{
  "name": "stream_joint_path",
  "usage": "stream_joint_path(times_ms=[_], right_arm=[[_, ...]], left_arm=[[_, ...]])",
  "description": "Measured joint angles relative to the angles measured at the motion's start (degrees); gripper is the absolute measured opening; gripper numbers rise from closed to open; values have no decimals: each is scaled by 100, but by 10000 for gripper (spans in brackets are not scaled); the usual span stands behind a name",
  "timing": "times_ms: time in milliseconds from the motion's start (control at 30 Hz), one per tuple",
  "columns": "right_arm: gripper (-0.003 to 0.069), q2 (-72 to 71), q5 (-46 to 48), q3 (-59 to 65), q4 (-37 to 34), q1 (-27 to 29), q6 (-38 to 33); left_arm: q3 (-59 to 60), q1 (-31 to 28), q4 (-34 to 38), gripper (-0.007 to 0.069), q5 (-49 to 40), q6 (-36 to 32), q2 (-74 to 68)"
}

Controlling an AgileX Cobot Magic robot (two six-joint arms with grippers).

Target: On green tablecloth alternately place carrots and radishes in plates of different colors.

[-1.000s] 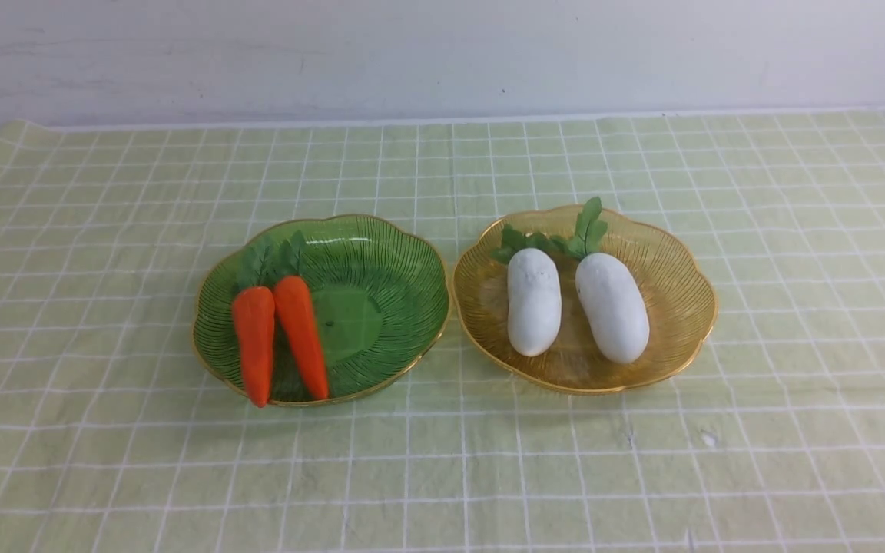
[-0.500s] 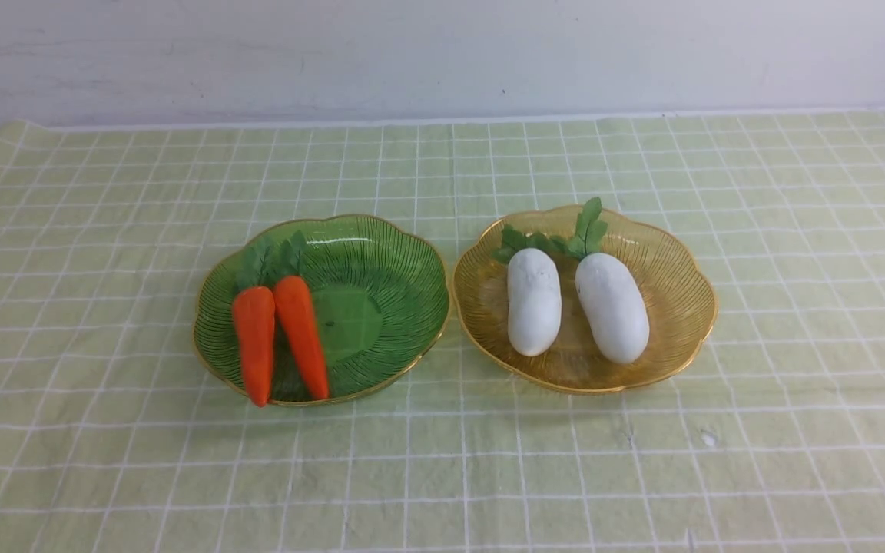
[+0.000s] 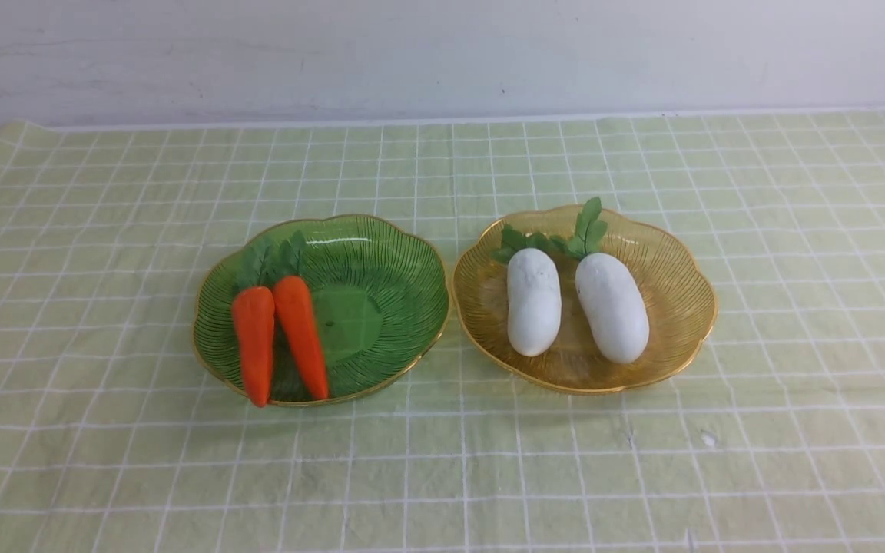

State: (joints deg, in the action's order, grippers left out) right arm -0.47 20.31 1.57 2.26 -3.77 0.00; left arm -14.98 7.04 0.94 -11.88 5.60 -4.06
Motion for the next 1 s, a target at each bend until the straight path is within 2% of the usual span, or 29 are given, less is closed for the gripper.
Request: stream_joint_path(times_ms=[600, 1000], right_arm=[[-15, 0, 0, 0, 0, 0, 0], [-15, 0, 6, -5, 0, 0, 0]], left_arm=[[1116, 0, -94, -8, -192, -5, 93], [1654, -6, -185, -8, -698, -18, 467]])
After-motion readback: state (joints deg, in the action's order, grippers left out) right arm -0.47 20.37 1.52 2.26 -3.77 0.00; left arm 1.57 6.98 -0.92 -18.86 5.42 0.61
